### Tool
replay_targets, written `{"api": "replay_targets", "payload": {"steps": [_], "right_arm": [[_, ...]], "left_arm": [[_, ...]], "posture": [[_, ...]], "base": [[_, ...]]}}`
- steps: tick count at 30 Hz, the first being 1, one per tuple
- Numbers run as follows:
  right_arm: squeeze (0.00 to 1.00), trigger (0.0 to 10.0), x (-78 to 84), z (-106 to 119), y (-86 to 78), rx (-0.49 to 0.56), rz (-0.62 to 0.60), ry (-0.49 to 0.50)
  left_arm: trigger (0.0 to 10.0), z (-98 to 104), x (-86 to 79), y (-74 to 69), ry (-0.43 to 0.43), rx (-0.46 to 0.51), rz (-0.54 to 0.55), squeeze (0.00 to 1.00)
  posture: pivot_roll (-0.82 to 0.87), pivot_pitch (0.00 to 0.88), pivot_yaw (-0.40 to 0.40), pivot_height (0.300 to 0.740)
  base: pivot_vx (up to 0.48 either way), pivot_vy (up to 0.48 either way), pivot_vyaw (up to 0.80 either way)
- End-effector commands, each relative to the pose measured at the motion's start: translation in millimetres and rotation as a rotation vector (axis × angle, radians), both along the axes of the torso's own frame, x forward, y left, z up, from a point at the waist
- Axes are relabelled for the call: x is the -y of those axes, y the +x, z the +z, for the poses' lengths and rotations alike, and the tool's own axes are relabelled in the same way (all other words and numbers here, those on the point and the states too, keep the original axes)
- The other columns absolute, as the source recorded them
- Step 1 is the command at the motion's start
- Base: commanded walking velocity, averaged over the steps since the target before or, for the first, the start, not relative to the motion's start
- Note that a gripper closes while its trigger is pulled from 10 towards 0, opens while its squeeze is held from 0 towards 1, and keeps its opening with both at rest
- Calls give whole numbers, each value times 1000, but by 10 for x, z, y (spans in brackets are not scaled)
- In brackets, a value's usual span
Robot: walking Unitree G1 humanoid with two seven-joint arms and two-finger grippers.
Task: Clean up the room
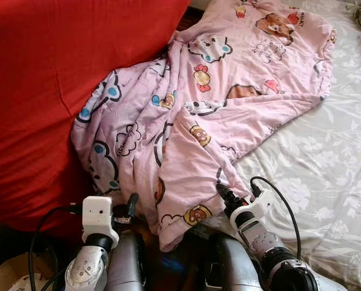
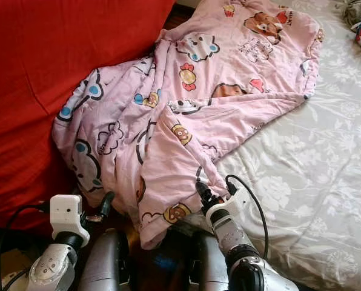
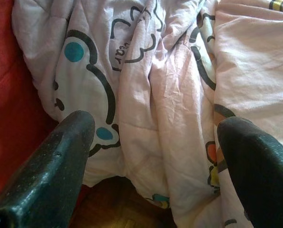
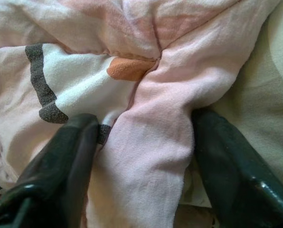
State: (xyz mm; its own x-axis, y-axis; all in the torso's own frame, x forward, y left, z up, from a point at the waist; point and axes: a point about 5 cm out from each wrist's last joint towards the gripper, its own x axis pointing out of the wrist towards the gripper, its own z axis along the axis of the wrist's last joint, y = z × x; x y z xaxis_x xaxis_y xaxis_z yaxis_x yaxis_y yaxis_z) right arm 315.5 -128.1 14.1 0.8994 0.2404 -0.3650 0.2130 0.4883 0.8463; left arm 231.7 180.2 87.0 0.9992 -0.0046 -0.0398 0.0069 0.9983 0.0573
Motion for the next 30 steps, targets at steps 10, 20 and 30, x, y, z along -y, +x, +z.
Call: {"api": "replay_targets", "payload": {"steps": [10, 20, 30], "right_arm": [[0, 0, 16, -85, -78, -29, -6, 13], [0, 0, 50, -116, -107, -39, -6, -2], [0, 0, 68, -96, -83, -35, -7, -40]], "left_arm": [[10000, -51, -41, -105, 16, -42, 3, 0], [10000, -71, -56, -128, 13, -58, 4, 0], [10000, -75, -88, -30, 17, -52, 12, 0]], "posture": [[87, 326, -65, 610], [91, 331, -61, 610], [112, 289, -64, 610]], "base": [[0, 0, 0], [0, 0, 0], [0, 0, 0]]}}
